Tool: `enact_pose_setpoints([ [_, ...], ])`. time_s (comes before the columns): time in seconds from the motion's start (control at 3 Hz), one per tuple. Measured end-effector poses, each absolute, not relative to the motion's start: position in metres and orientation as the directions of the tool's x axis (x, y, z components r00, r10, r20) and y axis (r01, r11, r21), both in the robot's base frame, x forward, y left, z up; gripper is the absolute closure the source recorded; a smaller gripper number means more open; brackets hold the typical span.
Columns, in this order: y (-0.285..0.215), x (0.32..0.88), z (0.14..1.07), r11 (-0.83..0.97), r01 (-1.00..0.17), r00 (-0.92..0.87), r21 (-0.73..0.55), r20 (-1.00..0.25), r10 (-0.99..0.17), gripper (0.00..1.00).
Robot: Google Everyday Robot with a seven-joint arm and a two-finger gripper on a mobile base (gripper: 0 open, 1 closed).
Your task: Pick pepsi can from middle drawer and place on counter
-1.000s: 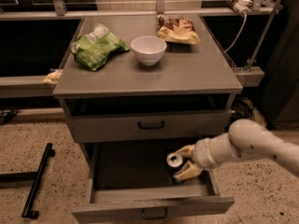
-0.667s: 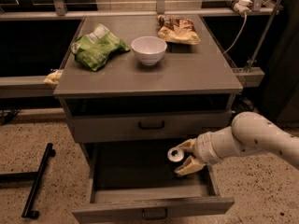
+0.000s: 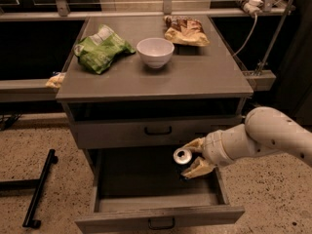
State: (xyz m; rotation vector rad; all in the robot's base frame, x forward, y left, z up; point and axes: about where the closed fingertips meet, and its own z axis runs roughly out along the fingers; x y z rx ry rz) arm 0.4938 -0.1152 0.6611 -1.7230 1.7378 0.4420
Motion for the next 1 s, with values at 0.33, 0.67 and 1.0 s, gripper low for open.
enact_pose_setpoints([
  [0.33, -0.100, 0.478, 0.760, 0.077, -0.962, 0.107, -0.261, -0.623, -0.775, 1.00],
  [0.67, -0.079, 0.469, 0.885, 0.084, -0.930, 0.148, -0.359, -0.573, -0.806, 1.00],
  [1.0, -0.071, 0.461, 0.928, 0.089, -0.906, 0.173, -0.415, -0.551, -0.816, 1.00],
])
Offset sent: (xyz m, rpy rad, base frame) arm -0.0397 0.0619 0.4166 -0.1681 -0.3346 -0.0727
